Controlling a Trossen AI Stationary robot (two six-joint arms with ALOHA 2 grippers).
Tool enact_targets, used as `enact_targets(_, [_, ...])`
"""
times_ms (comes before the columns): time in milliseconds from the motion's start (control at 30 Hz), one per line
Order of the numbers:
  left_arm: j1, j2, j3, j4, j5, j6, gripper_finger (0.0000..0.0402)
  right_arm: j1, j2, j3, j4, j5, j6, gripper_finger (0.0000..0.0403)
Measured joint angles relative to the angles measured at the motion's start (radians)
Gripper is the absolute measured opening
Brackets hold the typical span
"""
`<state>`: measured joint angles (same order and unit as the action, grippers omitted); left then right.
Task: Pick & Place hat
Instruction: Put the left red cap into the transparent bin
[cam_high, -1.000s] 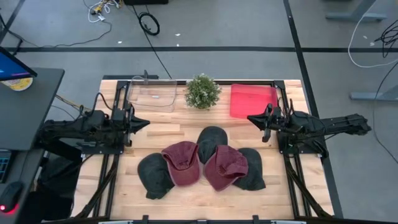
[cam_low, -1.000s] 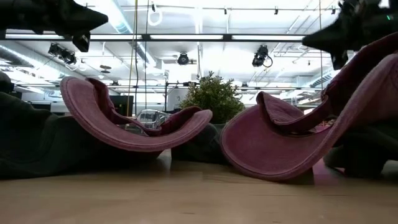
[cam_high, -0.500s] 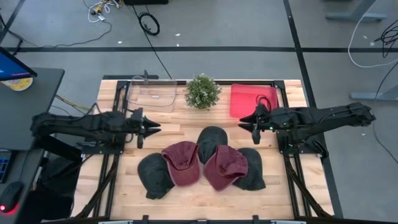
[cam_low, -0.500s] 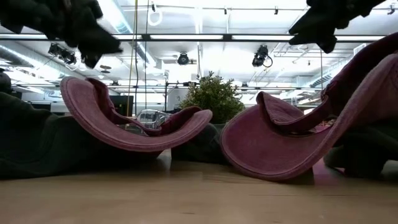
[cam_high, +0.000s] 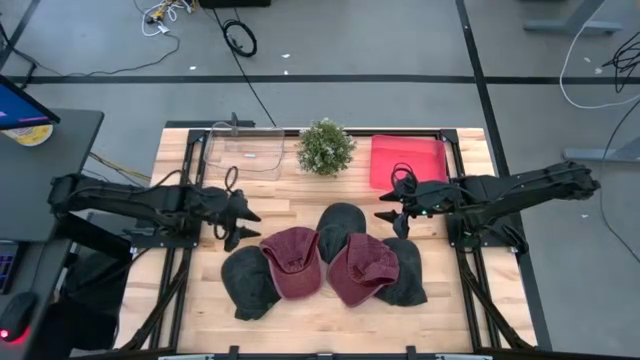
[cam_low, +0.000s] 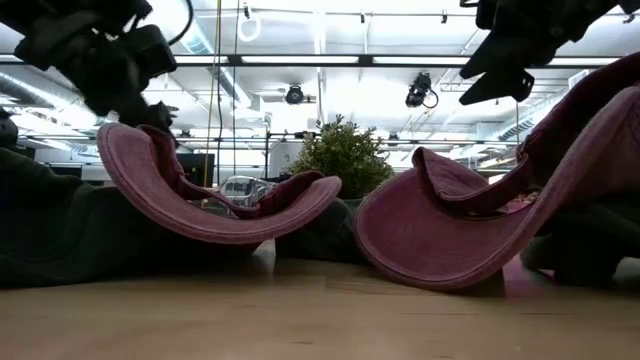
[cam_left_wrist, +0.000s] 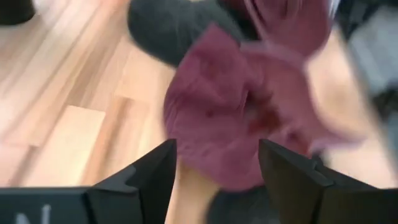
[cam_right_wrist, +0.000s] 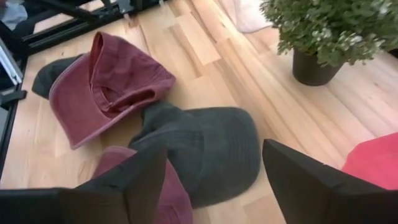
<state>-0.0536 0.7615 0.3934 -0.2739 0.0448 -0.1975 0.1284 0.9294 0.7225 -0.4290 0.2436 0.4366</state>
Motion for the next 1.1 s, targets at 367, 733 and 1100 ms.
enact_targets(367, [-0.074, 0.167, 0.0, -0.004, -0.015, 0.184, 0.0244, 0.0, 0.012, 0.0, 0.001, -0.026, 0.003, 0.0281])
enact_targets(733, [-0.166, 0.244, 0.0, 0.133, -0.068, 0.218, 0.0244, 0.0, 0.012, 0.0, 0.001, -0.053, 0.0, 0.0281])
enact_targets(1100, [-0.175, 0.255, 0.0, 0.171, -0.07, 0.264, 0.0233, 0.0, 0.012, 0.0, 0.001, -0.056, 0.0, 0.0281])
